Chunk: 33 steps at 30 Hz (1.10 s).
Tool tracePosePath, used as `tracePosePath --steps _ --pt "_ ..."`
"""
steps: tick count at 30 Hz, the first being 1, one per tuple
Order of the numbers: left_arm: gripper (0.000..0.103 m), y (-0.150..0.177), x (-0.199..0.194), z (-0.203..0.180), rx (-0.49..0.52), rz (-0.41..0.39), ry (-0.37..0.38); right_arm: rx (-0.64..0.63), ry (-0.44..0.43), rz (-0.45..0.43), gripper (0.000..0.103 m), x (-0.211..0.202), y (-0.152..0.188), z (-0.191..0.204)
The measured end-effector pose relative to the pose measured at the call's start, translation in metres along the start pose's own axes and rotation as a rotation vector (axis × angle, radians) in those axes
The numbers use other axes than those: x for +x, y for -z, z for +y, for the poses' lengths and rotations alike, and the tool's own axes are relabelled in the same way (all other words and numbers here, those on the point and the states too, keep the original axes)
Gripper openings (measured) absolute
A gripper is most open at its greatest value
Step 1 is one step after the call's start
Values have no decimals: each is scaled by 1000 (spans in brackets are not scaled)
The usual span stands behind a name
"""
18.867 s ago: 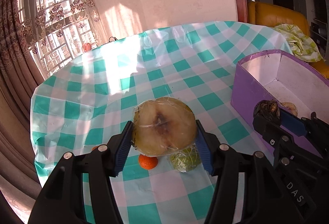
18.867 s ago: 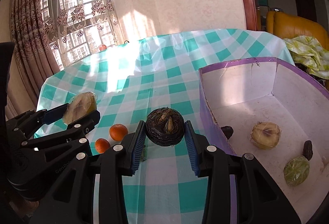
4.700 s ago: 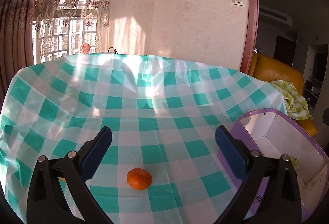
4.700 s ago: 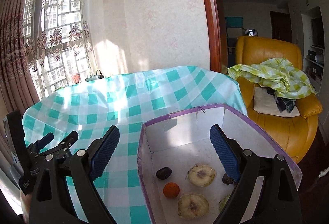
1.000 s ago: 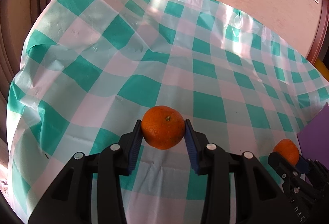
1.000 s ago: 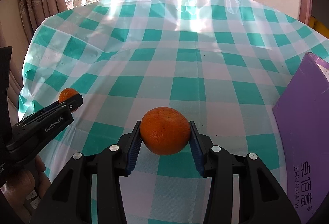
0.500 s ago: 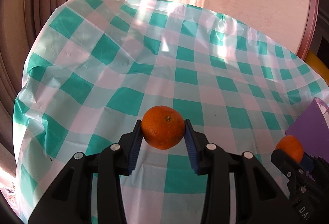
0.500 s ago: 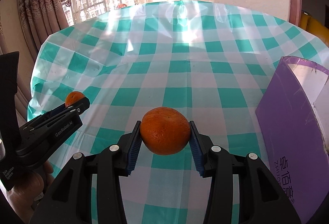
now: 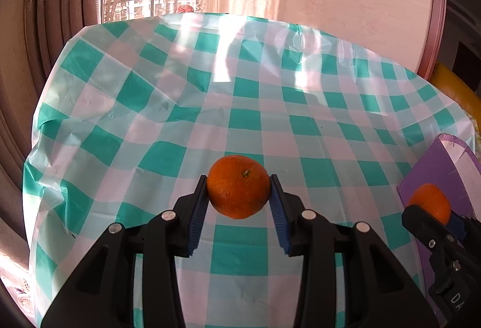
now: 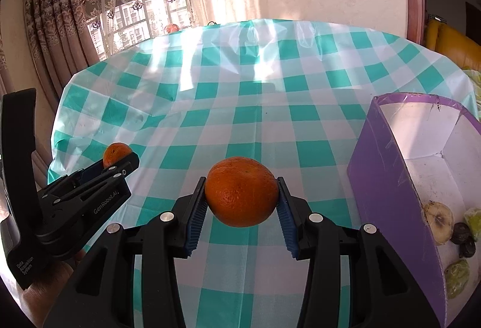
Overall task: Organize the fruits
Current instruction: 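Carry both oranges over the purple box with both tools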
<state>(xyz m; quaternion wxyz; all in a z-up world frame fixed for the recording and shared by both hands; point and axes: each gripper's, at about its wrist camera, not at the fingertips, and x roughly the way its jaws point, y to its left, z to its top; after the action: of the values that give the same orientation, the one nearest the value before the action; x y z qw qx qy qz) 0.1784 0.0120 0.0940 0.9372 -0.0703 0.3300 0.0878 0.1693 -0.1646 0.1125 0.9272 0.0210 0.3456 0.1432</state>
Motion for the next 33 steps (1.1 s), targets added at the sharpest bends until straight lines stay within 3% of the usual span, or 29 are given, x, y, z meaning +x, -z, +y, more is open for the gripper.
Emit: tracePosePath --steps 33 --pt "40 -5 -56 -145 263 -70 166 160 46 -176 44 -94 -21 -95"
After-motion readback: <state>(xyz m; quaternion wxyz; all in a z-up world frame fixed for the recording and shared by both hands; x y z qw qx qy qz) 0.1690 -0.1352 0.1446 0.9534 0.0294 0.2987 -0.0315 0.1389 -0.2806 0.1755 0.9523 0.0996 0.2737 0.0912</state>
